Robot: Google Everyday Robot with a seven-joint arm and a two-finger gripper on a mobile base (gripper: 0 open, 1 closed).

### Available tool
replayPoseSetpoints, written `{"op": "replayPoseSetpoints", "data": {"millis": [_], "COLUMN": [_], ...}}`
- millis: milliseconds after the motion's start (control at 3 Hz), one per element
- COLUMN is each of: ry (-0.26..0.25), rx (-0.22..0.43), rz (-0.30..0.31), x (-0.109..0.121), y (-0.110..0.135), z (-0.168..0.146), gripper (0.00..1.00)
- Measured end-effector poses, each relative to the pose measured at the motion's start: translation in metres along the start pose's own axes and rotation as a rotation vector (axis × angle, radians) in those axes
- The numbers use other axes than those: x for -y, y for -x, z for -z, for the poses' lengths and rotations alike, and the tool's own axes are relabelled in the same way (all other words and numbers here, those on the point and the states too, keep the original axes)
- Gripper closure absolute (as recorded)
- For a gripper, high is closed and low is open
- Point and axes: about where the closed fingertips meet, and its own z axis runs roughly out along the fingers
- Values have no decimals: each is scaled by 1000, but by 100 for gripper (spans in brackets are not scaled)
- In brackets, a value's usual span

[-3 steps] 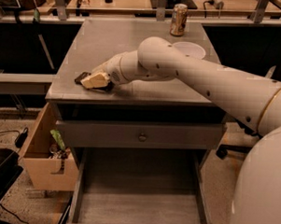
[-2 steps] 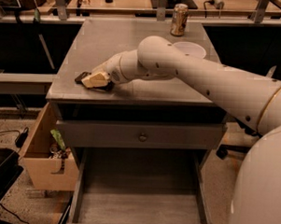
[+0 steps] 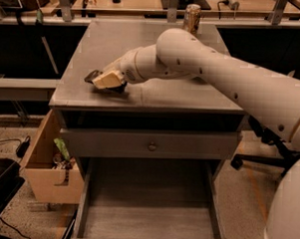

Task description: Place rxbar chocolate into middle drawer

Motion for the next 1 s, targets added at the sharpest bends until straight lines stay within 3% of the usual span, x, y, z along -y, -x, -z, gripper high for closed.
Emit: {"op": "replayPoseSetpoints", "data": {"millis": [333,667,1000], "ry": [-5,7,87], "rx": [35,77,101], "rz": [85,127,87], "x": [-21,-61,-123], "y": [30,33,-21], "z": [52,87,89], "gripper": [100,100,100]}}
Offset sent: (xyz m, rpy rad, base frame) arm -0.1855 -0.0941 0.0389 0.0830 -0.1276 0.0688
